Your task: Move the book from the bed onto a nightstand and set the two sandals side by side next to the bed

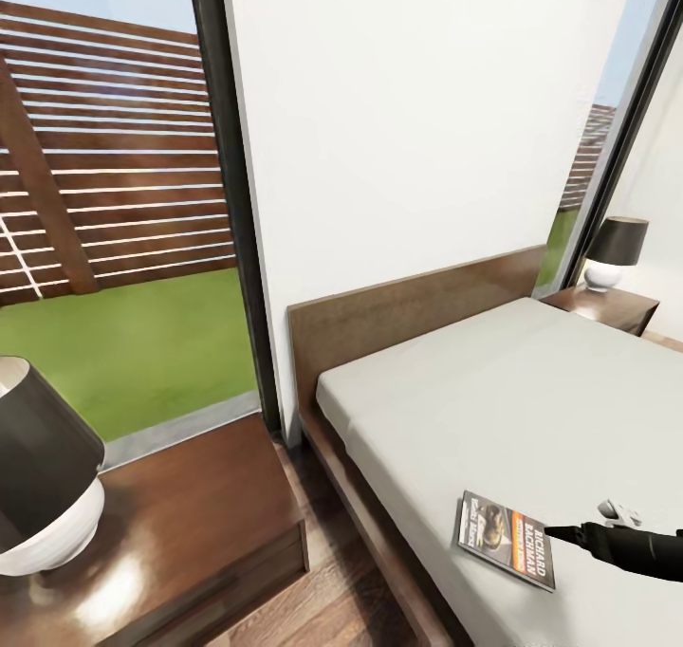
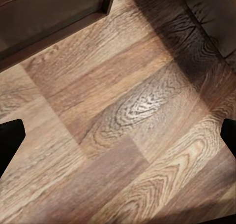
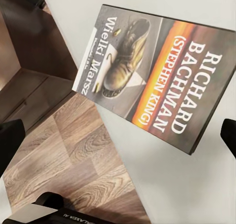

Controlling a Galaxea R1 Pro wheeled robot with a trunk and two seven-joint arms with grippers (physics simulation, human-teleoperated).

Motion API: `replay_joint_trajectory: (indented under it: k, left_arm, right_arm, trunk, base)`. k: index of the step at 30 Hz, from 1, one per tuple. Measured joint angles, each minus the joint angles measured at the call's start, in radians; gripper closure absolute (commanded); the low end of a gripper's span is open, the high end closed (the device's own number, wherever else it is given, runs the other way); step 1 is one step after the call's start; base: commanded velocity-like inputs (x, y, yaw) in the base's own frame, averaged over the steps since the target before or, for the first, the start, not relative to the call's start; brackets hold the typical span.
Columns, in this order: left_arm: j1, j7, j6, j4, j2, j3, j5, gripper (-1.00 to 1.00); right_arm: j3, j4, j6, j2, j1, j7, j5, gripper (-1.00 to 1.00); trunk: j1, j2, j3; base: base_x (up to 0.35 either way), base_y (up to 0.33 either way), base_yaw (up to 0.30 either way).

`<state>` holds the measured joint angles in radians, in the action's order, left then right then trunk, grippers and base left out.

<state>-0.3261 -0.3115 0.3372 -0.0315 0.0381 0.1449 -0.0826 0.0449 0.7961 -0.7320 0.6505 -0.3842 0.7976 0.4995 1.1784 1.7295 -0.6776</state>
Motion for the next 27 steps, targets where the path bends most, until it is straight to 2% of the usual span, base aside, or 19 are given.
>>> replay_joint_trajectory:
  k: [27]
  left_arm:
    - [0.000,0.000,0.000,0.000,0.000,0.000,0.000,-1.00]
  right_arm:
    - [0.000,0.001,0.001,-0.001,0.000,0.000,0.000,-1.00]
  trunk:
    - [0.100,0.182,-0.081]
  base:
    - [0.000,0.000,0.000]
